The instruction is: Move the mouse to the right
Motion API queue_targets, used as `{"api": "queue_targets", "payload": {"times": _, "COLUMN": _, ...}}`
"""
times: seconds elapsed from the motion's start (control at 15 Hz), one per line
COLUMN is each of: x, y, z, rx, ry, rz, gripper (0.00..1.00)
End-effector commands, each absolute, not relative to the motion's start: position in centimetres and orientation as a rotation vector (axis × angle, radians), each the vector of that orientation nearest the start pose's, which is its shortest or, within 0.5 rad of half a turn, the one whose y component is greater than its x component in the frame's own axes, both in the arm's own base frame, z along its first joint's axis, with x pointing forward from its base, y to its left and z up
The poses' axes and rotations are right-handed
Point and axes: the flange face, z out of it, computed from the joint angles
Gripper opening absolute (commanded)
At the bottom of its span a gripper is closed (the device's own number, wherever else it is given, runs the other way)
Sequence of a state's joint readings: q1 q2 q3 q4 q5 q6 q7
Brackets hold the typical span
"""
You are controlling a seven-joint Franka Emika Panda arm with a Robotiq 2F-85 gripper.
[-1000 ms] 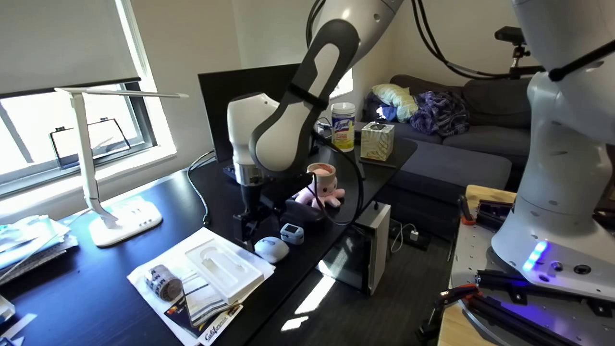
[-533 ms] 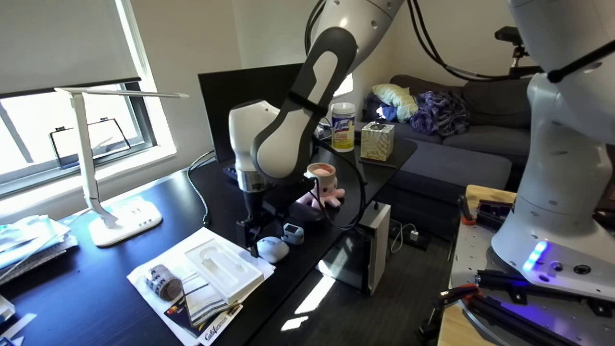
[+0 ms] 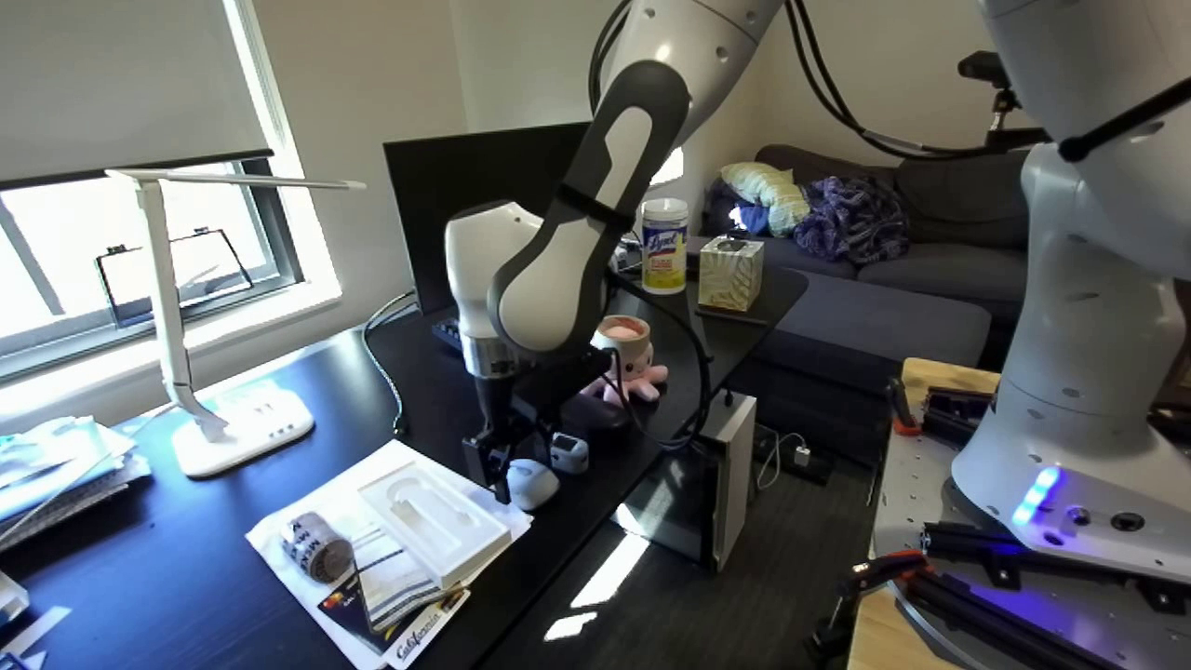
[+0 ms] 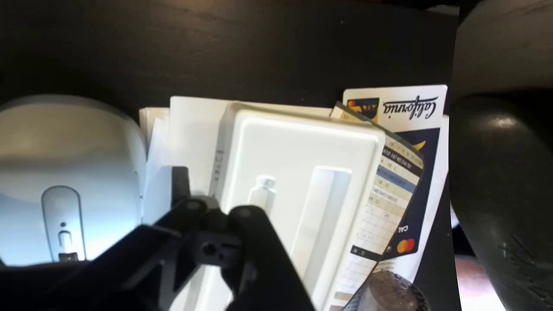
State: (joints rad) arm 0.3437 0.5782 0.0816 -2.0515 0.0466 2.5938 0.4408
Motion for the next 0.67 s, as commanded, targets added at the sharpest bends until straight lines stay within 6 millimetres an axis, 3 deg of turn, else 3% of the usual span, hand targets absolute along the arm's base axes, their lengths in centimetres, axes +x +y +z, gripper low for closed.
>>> {"api": "queue_targets", "payload": {"times": 0.0, "x": 53.3, "y": 24.2, "z": 14.8, "rx": -3.083, "ry": 0.125, "rz": 0.114, "gripper": 0.53}}
{"api": "queue_targets", "payload": {"times": 0.13, "x": 53.3, "y": 24.2, "z": 14.9, "rx": -3.082, "ry": 0.121, "rz": 0.117, "gripper": 0.39}}
{"api": "queue_targets", "payload": {"times": 0.33, "x": 53.1, "y": 24.0, "z": 15.9, "rx": -3.072, "ry": 0.101, "rz": 0.126, "gripper": 0.39}}
{"api": "queue_targets", "payload": {"times": 0.6, "x": 51.7, "y": 22.3, "z": 20.6, "rx": -3.067, "ry": 0.080, "rz": 0.095, "gripper": 0.39}}
